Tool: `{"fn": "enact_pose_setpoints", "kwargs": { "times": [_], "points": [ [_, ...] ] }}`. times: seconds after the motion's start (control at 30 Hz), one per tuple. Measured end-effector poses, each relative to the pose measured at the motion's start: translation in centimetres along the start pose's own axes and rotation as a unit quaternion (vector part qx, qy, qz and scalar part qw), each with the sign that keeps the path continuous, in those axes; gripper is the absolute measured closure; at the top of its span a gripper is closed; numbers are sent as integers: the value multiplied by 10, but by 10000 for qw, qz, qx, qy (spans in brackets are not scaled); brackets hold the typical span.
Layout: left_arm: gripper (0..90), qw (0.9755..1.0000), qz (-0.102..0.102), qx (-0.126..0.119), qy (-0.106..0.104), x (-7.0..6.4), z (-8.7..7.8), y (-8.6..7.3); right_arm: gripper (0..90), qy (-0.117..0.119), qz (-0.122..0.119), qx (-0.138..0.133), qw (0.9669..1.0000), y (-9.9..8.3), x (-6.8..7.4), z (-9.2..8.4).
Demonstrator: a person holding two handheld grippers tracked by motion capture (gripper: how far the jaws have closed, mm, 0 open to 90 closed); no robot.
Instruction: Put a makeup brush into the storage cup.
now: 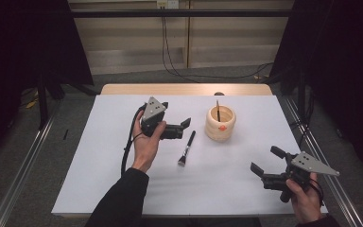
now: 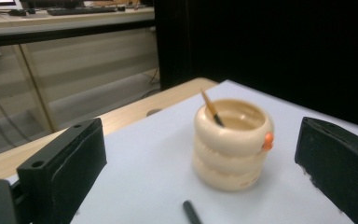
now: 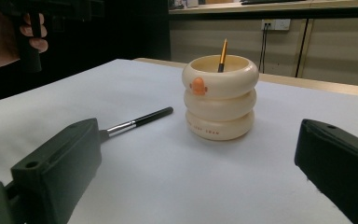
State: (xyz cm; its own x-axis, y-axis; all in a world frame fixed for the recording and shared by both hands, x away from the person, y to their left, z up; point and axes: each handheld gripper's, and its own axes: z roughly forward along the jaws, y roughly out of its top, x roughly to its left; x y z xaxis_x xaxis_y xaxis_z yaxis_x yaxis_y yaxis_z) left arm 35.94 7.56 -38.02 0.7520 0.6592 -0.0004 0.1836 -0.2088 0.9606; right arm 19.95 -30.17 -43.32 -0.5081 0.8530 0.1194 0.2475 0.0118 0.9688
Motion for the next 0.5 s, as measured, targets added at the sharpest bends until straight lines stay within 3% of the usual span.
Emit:
{"fn": "enact_pose_setpoints", "kwargs": {
  "times": [0.17,0.33,0.5],
  "points": [
    [28,9995,-201,226,-76,4,5,-1,1,-10,-12,8,10000,0,0,0],
    [28,9984,-36,563,-53,1,8,-3,1,-15,-19,7,10000,0,0,-1],
    [43,9932,-185,1125,-217,1,15,-4,1,7,-38,38,10000,0,0,0]
  ]
}}
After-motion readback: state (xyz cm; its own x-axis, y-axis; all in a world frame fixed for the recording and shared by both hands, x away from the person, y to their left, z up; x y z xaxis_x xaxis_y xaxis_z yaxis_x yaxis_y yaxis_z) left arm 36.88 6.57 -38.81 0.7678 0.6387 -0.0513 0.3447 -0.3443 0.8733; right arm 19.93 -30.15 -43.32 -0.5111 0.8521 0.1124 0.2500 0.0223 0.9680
